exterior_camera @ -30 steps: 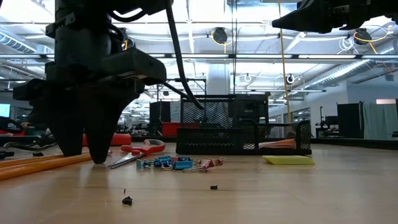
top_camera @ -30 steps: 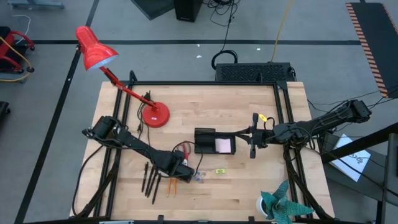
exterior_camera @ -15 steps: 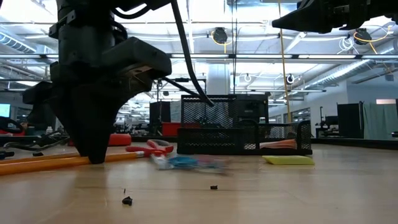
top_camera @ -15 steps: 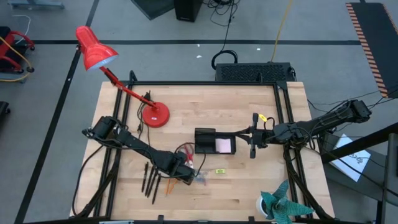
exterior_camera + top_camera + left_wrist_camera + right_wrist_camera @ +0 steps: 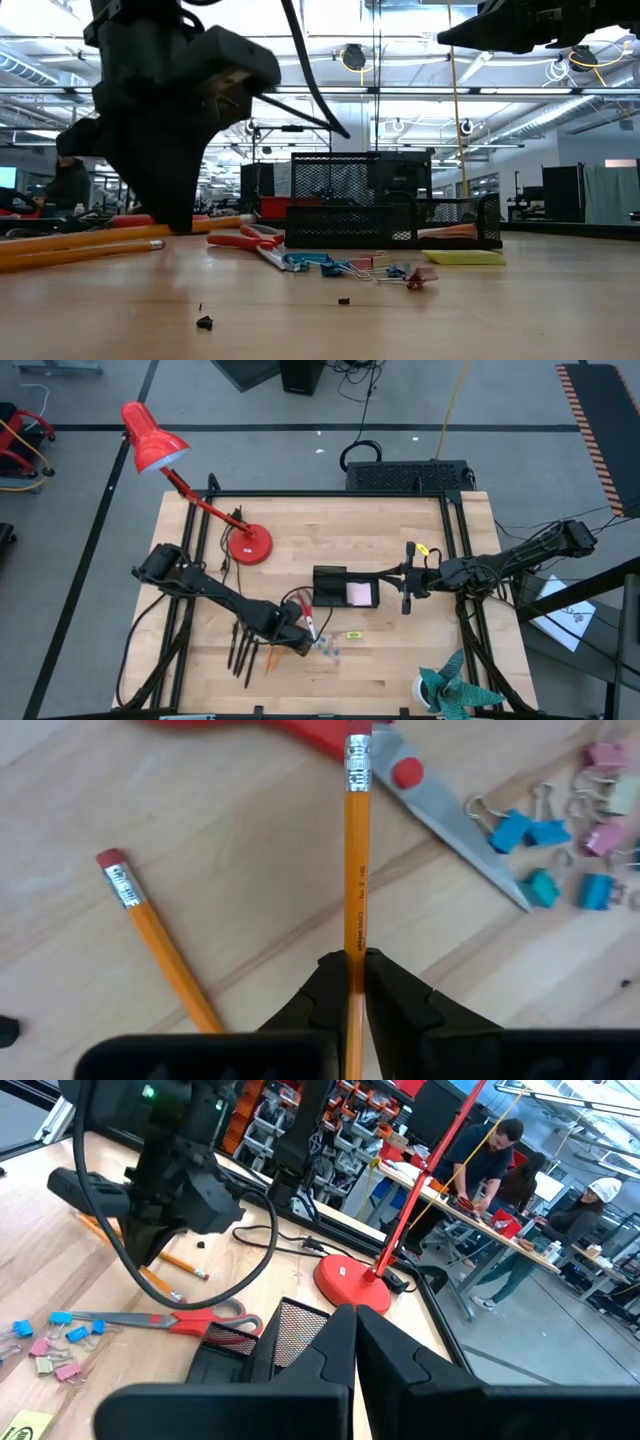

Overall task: Pick and place office supplies into organizer
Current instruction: Put the orange pencil into the black desk organizer

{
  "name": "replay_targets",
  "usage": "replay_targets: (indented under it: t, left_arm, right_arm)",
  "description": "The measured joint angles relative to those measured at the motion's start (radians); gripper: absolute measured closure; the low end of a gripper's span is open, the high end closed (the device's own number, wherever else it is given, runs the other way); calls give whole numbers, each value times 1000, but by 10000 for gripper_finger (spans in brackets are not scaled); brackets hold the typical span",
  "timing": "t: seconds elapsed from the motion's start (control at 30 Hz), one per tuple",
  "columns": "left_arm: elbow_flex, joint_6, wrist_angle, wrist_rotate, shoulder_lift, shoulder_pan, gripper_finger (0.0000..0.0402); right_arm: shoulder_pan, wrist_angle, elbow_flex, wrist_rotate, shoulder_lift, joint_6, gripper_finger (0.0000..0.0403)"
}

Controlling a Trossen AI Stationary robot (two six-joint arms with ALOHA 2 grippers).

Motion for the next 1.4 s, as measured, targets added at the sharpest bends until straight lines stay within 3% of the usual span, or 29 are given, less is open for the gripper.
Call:
replay_targets:
  t: [0.27,0.6,0.77,1.07,1.23,1.4]
  left_arm:
    - [2,41,32,-20,-17,1,367]
    - [3,208,215,-66,-49,8,367]
    - [4,349,254,-207,-149,16,366]
    - [5,767,310,-584,-308,39,366]
    - [5,962,415,-687,-305,97,366]
    - [5,1131,537,-697,-259,177,366]
  right_arm:
    - [0,0,0,0,0,0,399]
    - [0,0,0,0,0,0,399]
    - [0,-1,0,0,0,0,399]
    - [0,-3,1,0,0,0,399]
    - [0,-3,1,0,0,0,399]
    - [0,-1,1,0,0,0,399]
